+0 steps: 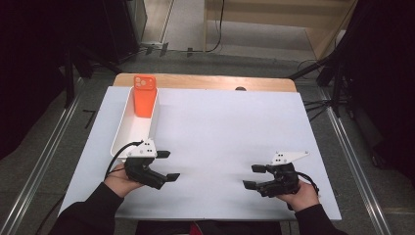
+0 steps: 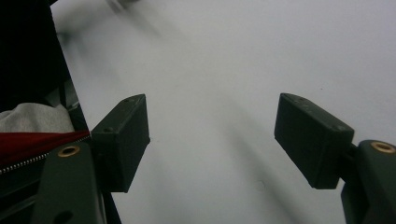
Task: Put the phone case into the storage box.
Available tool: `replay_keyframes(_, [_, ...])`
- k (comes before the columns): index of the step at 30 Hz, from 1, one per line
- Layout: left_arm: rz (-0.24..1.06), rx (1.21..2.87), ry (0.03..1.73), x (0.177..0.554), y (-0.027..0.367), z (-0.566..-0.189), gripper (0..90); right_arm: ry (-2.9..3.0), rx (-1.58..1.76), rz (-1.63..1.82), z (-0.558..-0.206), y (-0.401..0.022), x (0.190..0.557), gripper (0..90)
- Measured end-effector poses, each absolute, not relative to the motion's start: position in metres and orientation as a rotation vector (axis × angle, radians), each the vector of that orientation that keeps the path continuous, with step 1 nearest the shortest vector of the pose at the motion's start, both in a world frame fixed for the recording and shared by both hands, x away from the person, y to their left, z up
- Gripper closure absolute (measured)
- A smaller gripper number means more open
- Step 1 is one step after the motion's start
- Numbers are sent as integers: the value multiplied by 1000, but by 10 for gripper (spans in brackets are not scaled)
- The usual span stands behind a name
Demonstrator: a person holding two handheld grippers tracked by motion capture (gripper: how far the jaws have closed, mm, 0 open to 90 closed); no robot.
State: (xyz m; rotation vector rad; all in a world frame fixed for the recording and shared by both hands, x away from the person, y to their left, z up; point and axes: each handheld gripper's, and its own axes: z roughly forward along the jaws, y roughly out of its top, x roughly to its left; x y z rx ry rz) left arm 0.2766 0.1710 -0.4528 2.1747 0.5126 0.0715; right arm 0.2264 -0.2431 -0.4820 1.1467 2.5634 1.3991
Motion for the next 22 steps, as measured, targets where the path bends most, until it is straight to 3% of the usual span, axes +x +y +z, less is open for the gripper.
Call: replay_keyframes(22, [47,2197,494,272,173,-460,165,2576,1132,1399,-483,-242,227,254])
